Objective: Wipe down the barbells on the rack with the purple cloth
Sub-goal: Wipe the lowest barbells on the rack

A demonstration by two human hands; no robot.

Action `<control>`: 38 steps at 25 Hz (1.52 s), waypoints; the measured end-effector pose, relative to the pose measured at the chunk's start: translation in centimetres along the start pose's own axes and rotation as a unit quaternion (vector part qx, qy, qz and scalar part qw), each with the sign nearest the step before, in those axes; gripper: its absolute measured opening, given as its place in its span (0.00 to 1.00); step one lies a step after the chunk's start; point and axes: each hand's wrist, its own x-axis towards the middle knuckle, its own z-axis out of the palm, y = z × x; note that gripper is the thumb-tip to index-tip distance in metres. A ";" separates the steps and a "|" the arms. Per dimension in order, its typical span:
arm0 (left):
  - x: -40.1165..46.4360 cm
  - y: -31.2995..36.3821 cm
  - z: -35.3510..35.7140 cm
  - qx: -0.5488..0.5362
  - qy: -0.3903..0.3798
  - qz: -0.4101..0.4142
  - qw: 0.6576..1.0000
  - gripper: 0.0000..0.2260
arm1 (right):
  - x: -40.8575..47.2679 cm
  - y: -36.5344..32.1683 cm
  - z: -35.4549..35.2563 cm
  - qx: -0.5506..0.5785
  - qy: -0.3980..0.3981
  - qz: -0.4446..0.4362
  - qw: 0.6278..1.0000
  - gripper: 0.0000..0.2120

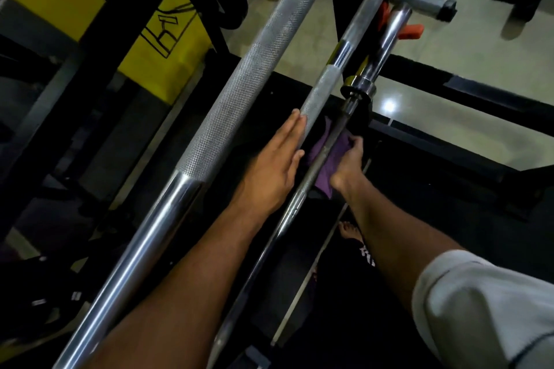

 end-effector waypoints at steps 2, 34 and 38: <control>-0.1 0.0 0.0 -0.005 -0.005 0.000 1.000 0.24 | -1.7 3.2 -0.8 -0.007 -0.008 0.054 0.998 0.29; -1.3 0.8 -0.5 0.061 0.015 -0.037 0.997 0.23 | -8.8 0.4 -2.9 -0.342 -0.048 0.055 0.937 0.19; -8.7 3.1 0.9 0.121 0.076 -0.005 0.990 0.21 | -12.5 -1.8 -5.4 -0.405 -0.075 0.056 0.910 0.13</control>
